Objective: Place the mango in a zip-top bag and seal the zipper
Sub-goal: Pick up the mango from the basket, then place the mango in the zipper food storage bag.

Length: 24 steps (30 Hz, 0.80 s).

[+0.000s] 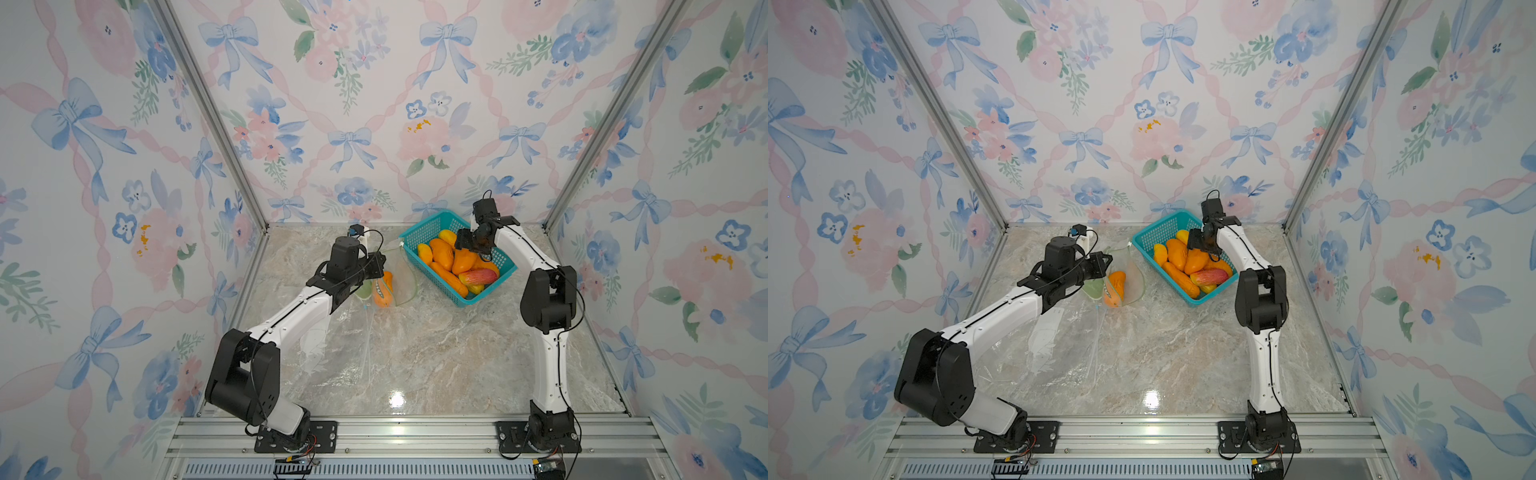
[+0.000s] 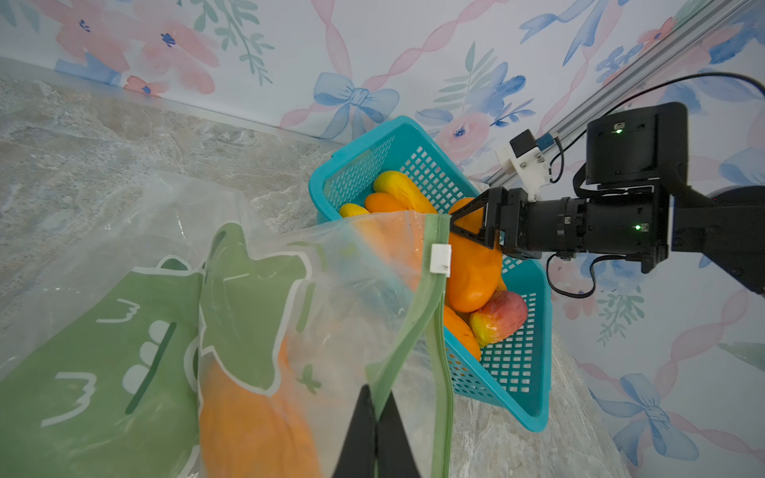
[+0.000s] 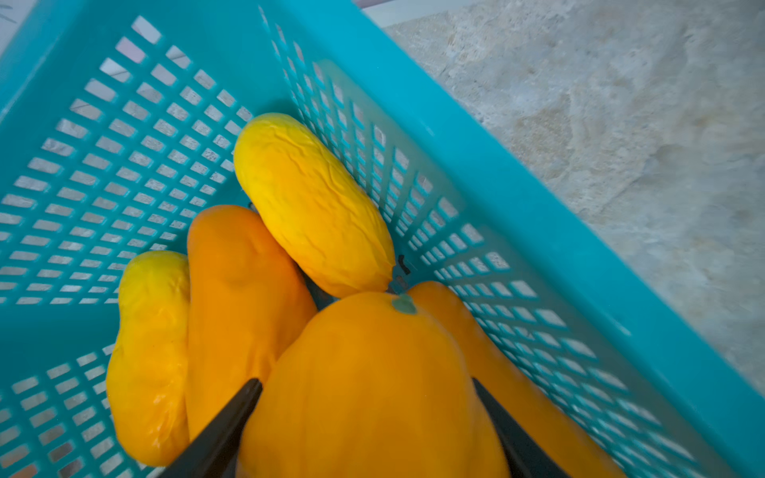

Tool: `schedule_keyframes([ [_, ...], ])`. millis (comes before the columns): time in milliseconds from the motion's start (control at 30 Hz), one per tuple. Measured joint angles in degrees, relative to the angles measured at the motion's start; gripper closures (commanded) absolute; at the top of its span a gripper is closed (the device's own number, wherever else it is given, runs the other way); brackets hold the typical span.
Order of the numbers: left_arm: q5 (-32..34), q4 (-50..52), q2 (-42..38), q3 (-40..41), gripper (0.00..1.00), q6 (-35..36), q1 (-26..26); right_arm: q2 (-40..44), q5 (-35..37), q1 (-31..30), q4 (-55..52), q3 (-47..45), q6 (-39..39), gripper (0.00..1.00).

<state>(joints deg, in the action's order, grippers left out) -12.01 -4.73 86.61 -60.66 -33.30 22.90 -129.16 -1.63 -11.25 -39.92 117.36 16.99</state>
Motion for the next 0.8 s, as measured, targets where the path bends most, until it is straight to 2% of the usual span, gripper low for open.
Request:
schedule_keyframes([
  [233, -0.94, -0.33, 2.32, -1.88, 1.00, -0.68, 0.00, 14.71, 0.70, -3.06, 12.85, -12.72, -2.25, 0.85],
  [433, -1.57, -0.55, 4.35, -5.62, 1.00, -1.84, 0.00, 26.56, 2.08, -10.62, 30.67, -25.64, -5.40, 0.85],
  [667, -3.48, -0.96, 7.41, -9.44, 1.00, -4.02, -0.02, 31.01, 4.59, -20.85, 51.95, -36.83, -8.83, 0.85],
  [800, -4.79, -0.94, 8.37, -10.99, 1.00, -5.66, -0.13, 30.99, 6.27, -23.71, 61.16, -41.59, -10.14, 0.85],
])
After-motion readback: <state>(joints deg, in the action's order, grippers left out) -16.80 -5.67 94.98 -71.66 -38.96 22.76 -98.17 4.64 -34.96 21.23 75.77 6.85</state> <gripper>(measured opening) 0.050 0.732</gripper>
